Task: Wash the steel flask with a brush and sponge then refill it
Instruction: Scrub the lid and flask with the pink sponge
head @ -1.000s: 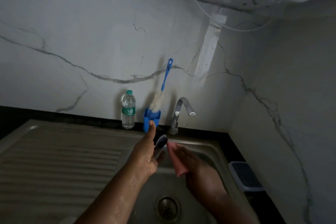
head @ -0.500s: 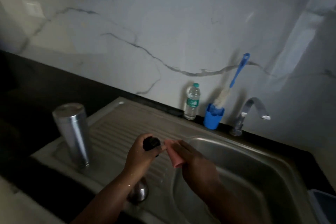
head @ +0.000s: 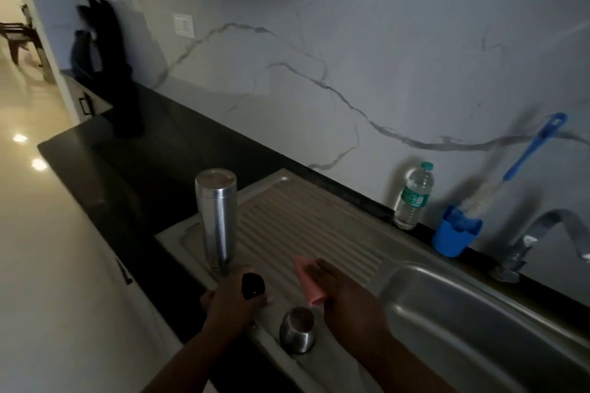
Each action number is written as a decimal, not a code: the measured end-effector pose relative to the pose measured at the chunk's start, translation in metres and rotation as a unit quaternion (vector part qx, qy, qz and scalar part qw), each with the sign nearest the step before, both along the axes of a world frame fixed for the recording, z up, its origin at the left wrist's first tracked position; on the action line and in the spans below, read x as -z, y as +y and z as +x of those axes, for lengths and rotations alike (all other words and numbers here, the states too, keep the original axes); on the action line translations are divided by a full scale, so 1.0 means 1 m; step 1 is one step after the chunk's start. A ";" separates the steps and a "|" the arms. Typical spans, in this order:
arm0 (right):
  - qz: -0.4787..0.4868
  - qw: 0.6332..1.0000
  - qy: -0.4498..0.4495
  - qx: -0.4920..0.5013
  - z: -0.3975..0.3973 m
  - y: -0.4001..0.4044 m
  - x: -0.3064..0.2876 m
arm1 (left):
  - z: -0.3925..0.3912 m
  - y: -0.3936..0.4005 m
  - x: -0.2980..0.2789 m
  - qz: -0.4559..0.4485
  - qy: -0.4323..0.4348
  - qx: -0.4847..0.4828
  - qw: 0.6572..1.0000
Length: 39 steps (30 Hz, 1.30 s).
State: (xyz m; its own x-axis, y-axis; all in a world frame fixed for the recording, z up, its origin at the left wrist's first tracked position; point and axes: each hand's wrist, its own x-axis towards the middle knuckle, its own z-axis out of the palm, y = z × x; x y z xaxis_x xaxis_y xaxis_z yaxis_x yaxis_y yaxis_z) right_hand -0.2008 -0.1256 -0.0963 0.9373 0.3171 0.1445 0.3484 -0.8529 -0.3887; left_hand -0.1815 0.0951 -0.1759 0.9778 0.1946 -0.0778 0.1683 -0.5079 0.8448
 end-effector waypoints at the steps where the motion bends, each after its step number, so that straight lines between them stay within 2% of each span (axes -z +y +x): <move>1: 0.000 1.000 0.003 -0.001 0.000 0.000 -0.001 | 0.001 0.002 0.005 -0.002 0.007 -0.006 1.000; 5: 0.012 1.000 0.019 0.006 0.000 -0.004 0.003 | 0.003 0.005 0.013 0.015 -0.005 -0.007 1.000; 8: 0.014 1.000 0.010 0.023 0.000 -0.005 0.011 | -0.003 0.005 0.001 0.037 -0.056 -0.021 0.998; 12: 0.032 0.998 -0.041 0.039 -0.001 -0.011 0.008 | -0.005 0.013 -0.022 0.029 -0.167 -0.216 0.962; 14: 0.020 0.998 -0.022 0.055 -0.003 -0.013 0.002 | 0.001 0.018 -0.038 -0.002 -0.197 -0.253 0.947; 16: 0.030 0.996 -0.048 0.069 -0.008 -0.014 -0.003 | 0.013 0.025 -0.055 -0.050 -0.182 -0.255 0.948; 19: 0.004 0.997 -0.030 0.072 -0.015 -0.021 -0.009 | 0.038 0.038 -0.064 -0.115 -0.165 -0.184 0.962; 22: 0.007 0.994 -0.044 0.097 -0.022 -0.031 -0.013 | 0.051 0.041 -0.072 -0.114 -0.133 -0.147 0.974; 24: 0.026 0.992 -0.048 0.116 -0.031 -0.039 -0.017 | 0.055 0.031 -0.083 -0.124 -0.159 -0.157 0.967; 26: 0.063 0.983 -0.094 0.146 -0.041 -0.049 -0.021 | 0.054 0.014 -0.098 -0.172 -0.209 -0.164 0.949; 28: 0.105 0.967 -0.128 0.195 -0.052 -0.062 -0.029 | 0.052 -0.013 -0.121 -0.264 -0.251 -0.136 0.921; 32: 0.175 0.932 -0.227 0.222 -0.077 -0.081 -0.057 | 0.053 -0.085 -0.172 -0.469 -0.261 -0.046 0.842; 33: 0.177 0.925 -0.249 0.225 -0.084 -0.086 -0.065 | 0.053 -0.106 -0.180 -0.519 -0.236 -0.027 0.821; 35: 0.115 0.923 -0.299 0.213 -0.103 -0.092 -0.082 | 0.050 -0.147 -0.185 -0.597 -0.165 0.003 0.785; 39: -0.004 0.914 -0.334 0.230 -0.136 -0.116 -0.087 | 0.024 -0.228 -0.176 -0.661 0.031 0.084 0.745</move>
State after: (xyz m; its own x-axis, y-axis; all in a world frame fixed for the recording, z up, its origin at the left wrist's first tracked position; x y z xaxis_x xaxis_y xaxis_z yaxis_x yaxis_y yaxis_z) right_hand -0.3373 -0.2412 -0.0094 0.6750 -0.0843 0.7330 0.1104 -0.9707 -0.2133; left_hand -0.1577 -0.1332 0.0001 0.9665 -0.2161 -0.1386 0.2549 0.7426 0.6194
